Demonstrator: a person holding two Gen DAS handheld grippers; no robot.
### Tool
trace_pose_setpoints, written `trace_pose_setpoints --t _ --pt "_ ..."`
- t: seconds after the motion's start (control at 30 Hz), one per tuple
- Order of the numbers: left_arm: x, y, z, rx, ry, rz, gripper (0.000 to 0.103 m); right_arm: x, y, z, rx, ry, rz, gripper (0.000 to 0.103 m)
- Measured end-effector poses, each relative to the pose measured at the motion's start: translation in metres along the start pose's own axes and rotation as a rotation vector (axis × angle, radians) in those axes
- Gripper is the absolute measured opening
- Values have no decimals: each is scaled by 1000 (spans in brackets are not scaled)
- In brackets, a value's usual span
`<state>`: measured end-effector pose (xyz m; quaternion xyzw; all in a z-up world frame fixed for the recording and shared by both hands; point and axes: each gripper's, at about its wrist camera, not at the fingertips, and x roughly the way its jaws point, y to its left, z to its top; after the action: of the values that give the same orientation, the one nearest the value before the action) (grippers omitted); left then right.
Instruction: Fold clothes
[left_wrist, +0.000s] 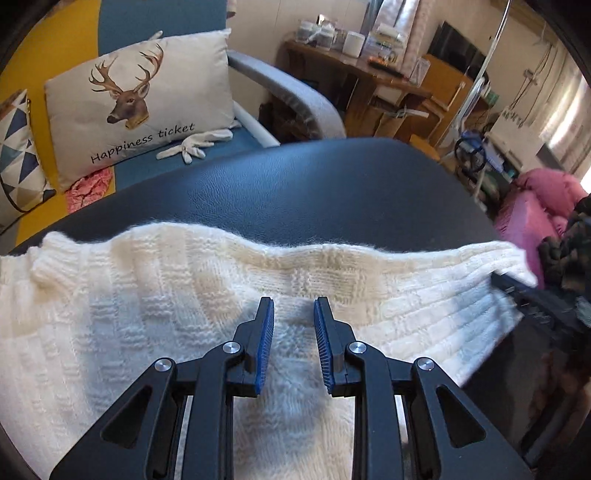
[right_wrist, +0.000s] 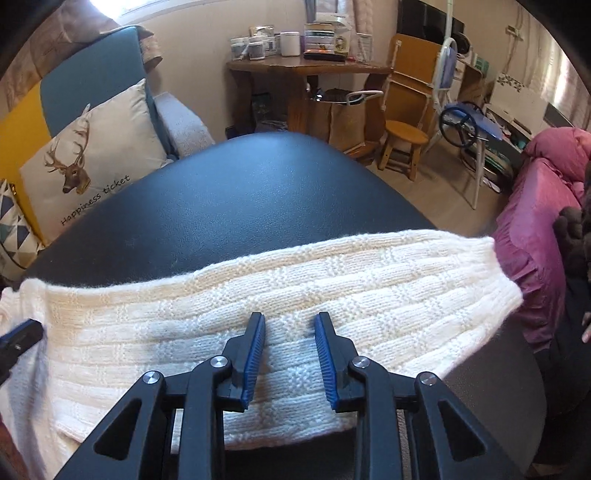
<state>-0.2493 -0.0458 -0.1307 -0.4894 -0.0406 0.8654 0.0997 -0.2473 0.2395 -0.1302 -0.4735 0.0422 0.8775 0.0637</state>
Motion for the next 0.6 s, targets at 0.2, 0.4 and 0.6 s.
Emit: trace_pose_setpoints --t 0.2,0.4,0.6 --pt "6 -8 0 42 -11 52 24 14 -38 12 68 11 -43 28" --pt "-23 1 -2 13 -83 12 24 4 -46 17 105 9 -25 27" --pt "-59 33 -29 -36 -123 25 24 18 -49 13 105 88 -70 28"
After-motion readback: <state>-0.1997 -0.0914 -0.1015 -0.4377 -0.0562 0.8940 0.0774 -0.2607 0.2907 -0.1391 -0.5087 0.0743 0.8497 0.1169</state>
